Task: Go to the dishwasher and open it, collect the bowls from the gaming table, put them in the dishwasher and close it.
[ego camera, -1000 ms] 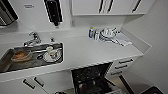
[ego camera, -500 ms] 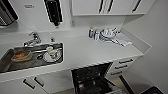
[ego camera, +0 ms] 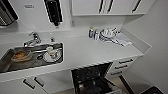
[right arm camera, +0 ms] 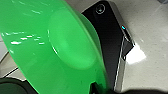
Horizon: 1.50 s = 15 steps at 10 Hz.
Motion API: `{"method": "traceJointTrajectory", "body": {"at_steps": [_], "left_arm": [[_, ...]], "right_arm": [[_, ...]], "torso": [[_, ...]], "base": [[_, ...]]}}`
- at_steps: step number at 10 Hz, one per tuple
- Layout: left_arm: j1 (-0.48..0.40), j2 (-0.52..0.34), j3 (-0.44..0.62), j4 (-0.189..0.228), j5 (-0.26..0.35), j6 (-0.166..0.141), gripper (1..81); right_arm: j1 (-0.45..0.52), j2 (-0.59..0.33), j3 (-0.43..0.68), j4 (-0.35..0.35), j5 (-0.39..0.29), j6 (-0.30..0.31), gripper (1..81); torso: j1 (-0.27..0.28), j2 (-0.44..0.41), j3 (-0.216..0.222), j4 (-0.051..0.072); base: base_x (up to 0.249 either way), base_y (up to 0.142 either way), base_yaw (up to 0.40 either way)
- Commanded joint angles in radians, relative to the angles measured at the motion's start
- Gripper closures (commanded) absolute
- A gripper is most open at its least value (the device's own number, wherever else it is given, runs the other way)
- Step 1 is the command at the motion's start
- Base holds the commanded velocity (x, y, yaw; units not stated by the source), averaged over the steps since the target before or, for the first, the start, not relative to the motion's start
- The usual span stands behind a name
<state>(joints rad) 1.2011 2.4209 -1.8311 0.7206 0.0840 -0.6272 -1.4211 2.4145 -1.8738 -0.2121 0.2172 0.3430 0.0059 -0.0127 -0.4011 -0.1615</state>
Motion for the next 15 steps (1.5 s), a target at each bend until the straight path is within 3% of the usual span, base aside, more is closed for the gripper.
{"method": "traceJointTrajectory", "body": {"at_steps": [1,4,9,12,15], "left_arm": [[0.07,0.08,-0.079,0.017,-0.052,0.012,1.0],[0.131,0.133,-0.172,0.006,-0.093,0.009,1.0],[0.216,0.27,-0.39,0.003,-0.112,0.008,1.0],[0.239,0.322,-0.478,0.003,-0.115,0.008,1.0],[0.243,0.336,-0.482,0.003,-0.113,0.008,1.0]], "right_arm": [[0.073,-0.124,0.127,-0.012,-0.047,0.041,81.1],[0.177,-0.167,0.165,-0.009,-0.052,0.093,81.1],[0.339,-0.237,0.277,-0.01,-0.074,0.155,81.1],[0.426,-0.219,0.288,-0.009,-0.153,0.168,81.1],[0.515,-0.208,0.294,-0.009,-0.202,0.195,81.1]], "torso": [[0.0,0.0,0.0,0.0],[0.0,0.0,0.0,0.0],[0.0,0.0,0.0,0.0],[0.0,0.0,0.0,0.0],[0.0,0.0,0.0,0.0]], "base": [[0.0,0.0,0.0],[0.0,0.0,0.0],[0.0,0.0,0.0],[0.0,0.0,0.0],[0.0,0.0,0.0]]}}
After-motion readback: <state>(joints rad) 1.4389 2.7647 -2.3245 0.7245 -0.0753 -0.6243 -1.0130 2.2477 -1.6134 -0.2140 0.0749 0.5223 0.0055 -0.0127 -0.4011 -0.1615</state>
